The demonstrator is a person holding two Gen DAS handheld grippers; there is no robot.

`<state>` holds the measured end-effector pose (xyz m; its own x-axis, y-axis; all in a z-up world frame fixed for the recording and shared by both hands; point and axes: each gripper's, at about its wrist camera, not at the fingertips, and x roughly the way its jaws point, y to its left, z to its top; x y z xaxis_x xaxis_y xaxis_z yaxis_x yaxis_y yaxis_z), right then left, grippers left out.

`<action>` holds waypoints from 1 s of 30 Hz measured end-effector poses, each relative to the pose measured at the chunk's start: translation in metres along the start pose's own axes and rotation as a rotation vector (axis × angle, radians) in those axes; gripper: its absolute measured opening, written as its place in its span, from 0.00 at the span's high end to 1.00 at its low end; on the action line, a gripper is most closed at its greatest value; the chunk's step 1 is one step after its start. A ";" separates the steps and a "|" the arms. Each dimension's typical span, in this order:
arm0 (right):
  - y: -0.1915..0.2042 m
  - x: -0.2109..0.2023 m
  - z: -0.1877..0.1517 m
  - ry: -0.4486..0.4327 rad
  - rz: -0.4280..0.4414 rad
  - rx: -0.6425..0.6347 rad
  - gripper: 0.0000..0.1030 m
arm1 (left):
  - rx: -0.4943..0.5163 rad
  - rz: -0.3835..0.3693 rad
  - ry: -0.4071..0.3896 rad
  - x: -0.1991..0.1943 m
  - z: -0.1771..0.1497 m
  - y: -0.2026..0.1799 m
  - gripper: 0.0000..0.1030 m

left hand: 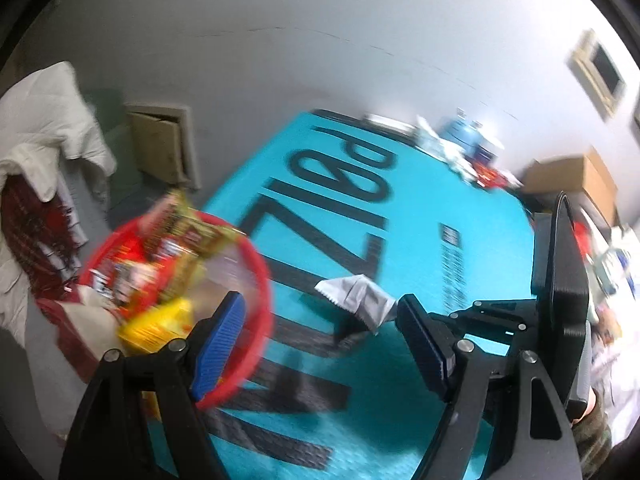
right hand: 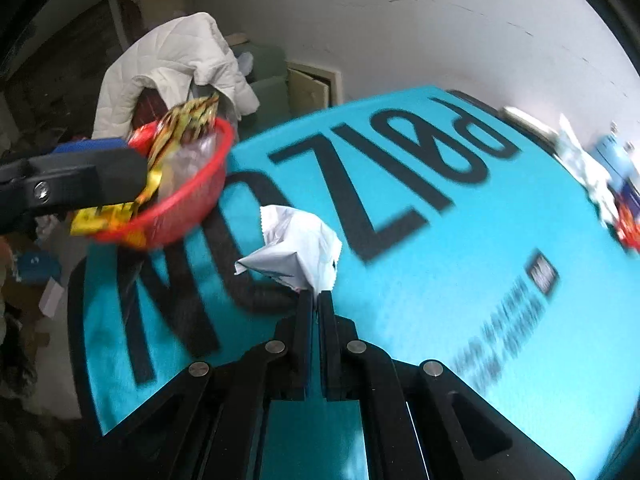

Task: Organize snacks
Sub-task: 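Move both tools back over the white wrapper on the mat, then grasp the white wrapper with the left tool and lift it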

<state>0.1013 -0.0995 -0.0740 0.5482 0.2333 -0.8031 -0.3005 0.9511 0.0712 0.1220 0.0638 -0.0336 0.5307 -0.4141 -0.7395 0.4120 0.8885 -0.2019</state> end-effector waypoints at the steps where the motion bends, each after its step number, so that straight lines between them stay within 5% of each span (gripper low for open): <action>1: 0.000 -0.006 -0.010 0.002 -0.007 0.006 0.97 | 0.014 -0.020 0.010 0.001 -0.004 -0.008 0.24; 13: -0.016 -0.036 -0.085 0.060 -0.030 0.109 0.91 | 0.088 -0.220 0.182 0.052 -0.042 -0.057 0.24; 17: -0.023 -0.042 -0.090 0.036 -0.017 0.168 0.56 | 0.085 -0.278 0.211 0.067 -0.038 -0.062 0.24; 27: -0.027 -0.034 -0.086 -0.001 -0.005 0.168 0.55 | 0.078 -0.339 0.292 0.105 -0.040 -0.071 0.25; 30: -0.027 -0.030 -0.082 -0.016 0.013 0.152 0.55 | 0.091 -0.339 0.285 0.105 -0.042 -0.071 0.47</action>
<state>0.0287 -0.1485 -0.1001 0.5576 0.2474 -0.7924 -0.1865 0.9675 0.1708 0.1174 -0.0344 -0.1237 0.1350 -0.5962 -0.7914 0.5978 0.6860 -0.4148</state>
